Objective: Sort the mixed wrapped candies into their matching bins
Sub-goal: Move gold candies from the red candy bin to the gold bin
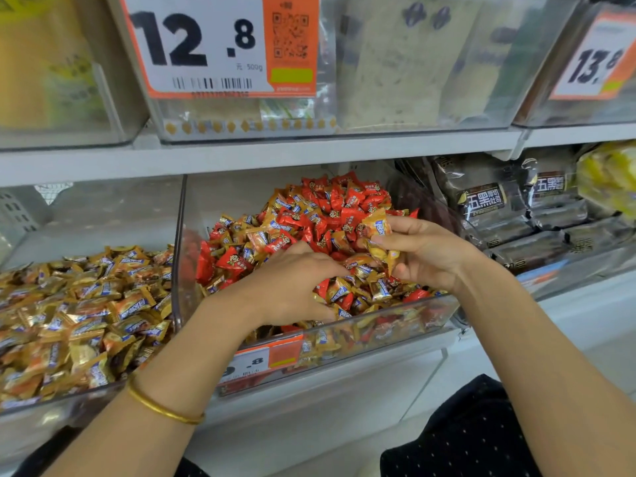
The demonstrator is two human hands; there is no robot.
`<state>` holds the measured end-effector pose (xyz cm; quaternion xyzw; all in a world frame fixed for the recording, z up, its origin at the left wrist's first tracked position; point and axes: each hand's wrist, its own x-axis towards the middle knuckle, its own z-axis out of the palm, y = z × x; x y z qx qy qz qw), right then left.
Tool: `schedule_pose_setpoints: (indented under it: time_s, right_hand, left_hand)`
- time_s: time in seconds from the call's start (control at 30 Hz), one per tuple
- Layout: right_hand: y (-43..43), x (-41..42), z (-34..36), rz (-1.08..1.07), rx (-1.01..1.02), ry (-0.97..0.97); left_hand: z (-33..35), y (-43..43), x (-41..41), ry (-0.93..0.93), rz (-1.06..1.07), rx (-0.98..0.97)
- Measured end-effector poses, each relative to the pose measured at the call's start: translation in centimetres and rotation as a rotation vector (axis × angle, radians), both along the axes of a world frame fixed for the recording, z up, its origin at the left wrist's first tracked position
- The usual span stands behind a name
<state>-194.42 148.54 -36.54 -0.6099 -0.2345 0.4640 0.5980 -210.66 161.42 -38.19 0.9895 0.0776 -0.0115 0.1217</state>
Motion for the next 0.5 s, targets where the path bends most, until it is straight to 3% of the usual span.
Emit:
schedule_pose_setpoints:
  time_s: [0.33,0.5]
  right_hand:
    - [0.03,-0.16,-0.15,-0.045,0.032,0.018]
    - [0.37,-0.12,-0.46,-0.058,0.043,0.028]
  left_hand:
    - [-0.85,0.0,1.05,-0.002,-0.016,-0.125]
    - [-0.52,-0.59,0.92,0.071,0.015,-0.007]
